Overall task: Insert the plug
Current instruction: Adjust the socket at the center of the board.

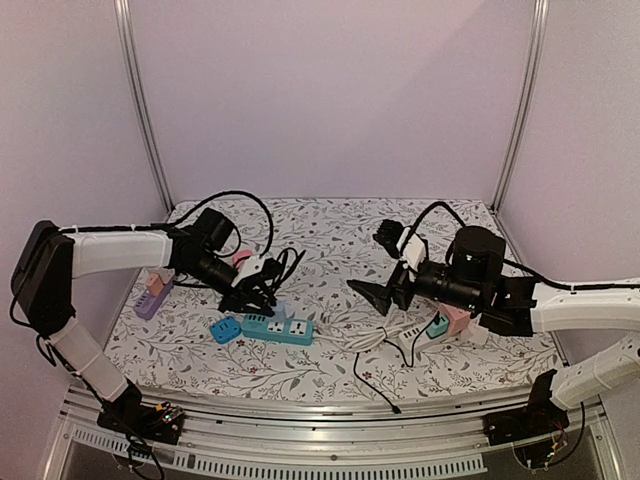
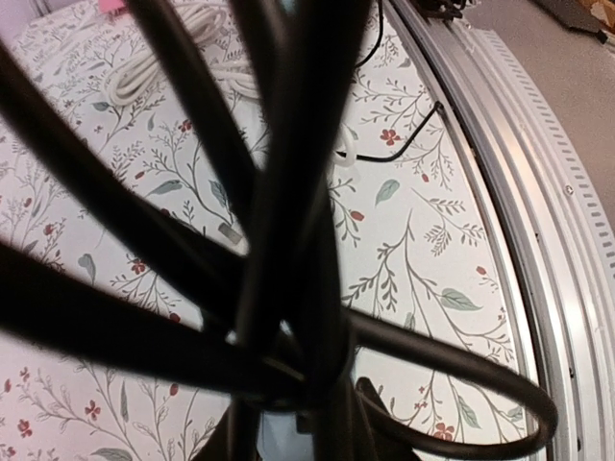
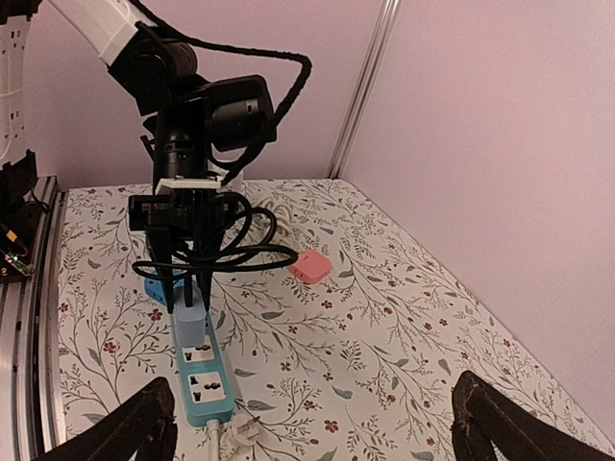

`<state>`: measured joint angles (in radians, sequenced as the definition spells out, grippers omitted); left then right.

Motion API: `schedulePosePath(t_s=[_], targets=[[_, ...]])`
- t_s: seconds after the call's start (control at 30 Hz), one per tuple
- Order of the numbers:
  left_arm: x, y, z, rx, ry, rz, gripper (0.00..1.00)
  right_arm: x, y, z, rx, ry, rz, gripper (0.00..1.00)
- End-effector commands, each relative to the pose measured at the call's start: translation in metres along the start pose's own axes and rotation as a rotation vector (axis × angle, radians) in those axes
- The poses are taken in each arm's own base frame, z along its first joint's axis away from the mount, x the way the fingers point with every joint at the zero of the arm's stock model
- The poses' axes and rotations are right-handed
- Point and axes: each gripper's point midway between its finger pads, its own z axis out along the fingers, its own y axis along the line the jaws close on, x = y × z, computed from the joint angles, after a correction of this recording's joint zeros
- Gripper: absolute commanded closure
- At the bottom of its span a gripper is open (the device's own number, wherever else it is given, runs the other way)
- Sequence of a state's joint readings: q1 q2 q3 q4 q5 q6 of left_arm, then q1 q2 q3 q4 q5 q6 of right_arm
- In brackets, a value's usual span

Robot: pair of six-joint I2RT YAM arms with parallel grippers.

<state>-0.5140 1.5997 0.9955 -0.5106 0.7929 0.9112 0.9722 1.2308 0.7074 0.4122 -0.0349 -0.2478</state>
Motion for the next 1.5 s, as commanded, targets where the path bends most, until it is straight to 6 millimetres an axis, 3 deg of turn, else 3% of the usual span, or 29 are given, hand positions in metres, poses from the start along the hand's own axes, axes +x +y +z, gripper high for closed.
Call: schedulePosePath(t_s=[0.0,0.13,0.3,0.43,0.7,0.83,0.97,1.1,1.3,1.47], targets=[[0.007,-0.003,-0.003,0.026,0.009,0.058,1.00,0.010,0.000,0.006,-0.012,0.023,-0.016,0.01],[0.033,-0.022,-0.005,0.063,0.119,0.028,1.00,0.011,-0.001,0.009,-0.019,0.023,-0.018,0.01],[0.045,-0.007,-0.001,-0.031,0.146,-0.028,1.00,0.009,0.001,0.013,-0.039,0.017,-0.023,0.01],[0.045,0.013,0.000,-0.110,0.141,0.076,1.00,0.009,0.003,0.012,-0.047,0.015,-0.016,0.01],[0.033,0.017,0.000,-0.081,0.111,0.110,1.00,0.025,0.000,0.016,-0.016,0.060,0.048,0.01],[0.021,-0.004,-0.006,-0.005,0.100,0.116,1.00,0.061,0.003,0.035,-0.030,0.252,0.094,0.01],[0.004,0.013,-0.023,-0.106,0.059,-0.011,1.00,0.089,0.015,0.076,-0.111,0.475,0.114,0.01],[-0.001,0.023,-0.042,-0.190,0.025,-0.101,1.00,0.113,0.030,0.099,-0.152,0.589,0.056,0.01],[0.010,0.024,-0.065,-0.264,0.014,-0.130,1.00,0.162,0.079,0.112,-0.312,0.809,-0.069,0.01],[0.016,0.022,-0.072,-0.304,-0.001,-0.125,1.00,0.174,0.097,0.119,-0.397,0.847,-0.062,0.01]])
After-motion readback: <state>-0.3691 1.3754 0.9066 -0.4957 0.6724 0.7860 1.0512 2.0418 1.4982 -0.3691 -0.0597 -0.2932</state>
